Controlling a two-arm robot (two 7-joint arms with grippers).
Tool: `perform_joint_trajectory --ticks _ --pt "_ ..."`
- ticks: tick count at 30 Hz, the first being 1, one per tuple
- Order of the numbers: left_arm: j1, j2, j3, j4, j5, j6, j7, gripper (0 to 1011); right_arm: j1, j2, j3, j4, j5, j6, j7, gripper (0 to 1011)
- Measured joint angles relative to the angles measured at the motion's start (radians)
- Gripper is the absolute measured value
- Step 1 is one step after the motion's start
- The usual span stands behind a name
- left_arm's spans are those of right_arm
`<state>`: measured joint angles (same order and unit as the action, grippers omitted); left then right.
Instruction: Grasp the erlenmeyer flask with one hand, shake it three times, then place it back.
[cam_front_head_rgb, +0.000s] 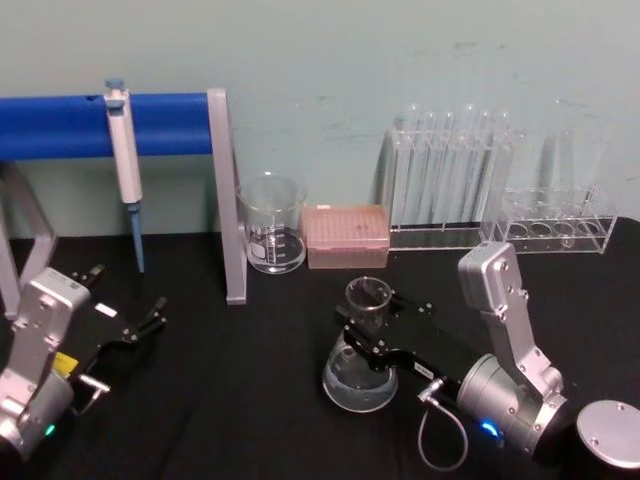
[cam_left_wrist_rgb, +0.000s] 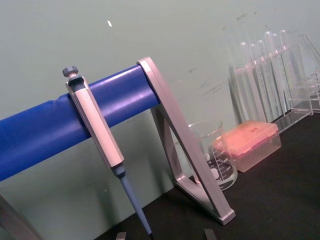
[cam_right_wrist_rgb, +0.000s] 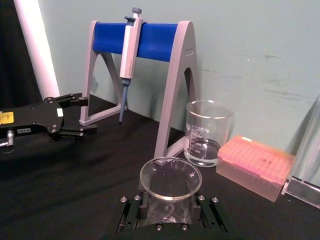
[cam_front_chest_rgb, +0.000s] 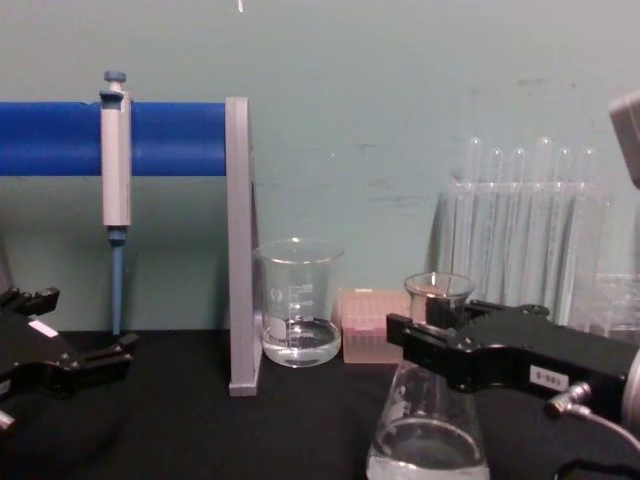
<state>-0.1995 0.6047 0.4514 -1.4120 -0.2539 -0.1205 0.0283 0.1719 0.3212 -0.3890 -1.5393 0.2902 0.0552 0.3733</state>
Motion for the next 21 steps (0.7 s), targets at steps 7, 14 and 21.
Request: perform_joint_trajectory --ticks 7,14,21 --pt "0.000 0.000 0.000 0.000 0.000 0.000 0.000 1001 -0.002 -0.001 -0.003 0.011 0.001 -0.011 0.002 451" --pt "0.000 0.000 0.000 0.000 0.000 0.000 0.000 1001 -0.002 -0.001 -0.003 0.027 0.000 -0.017 0.001 451" --pt "0.000 0.000 0.000 0.000 0.000 0.000 0.000 1001 -0.002 -0.003 -0.003 0.035 -0.002 -0.022 0.001 451"
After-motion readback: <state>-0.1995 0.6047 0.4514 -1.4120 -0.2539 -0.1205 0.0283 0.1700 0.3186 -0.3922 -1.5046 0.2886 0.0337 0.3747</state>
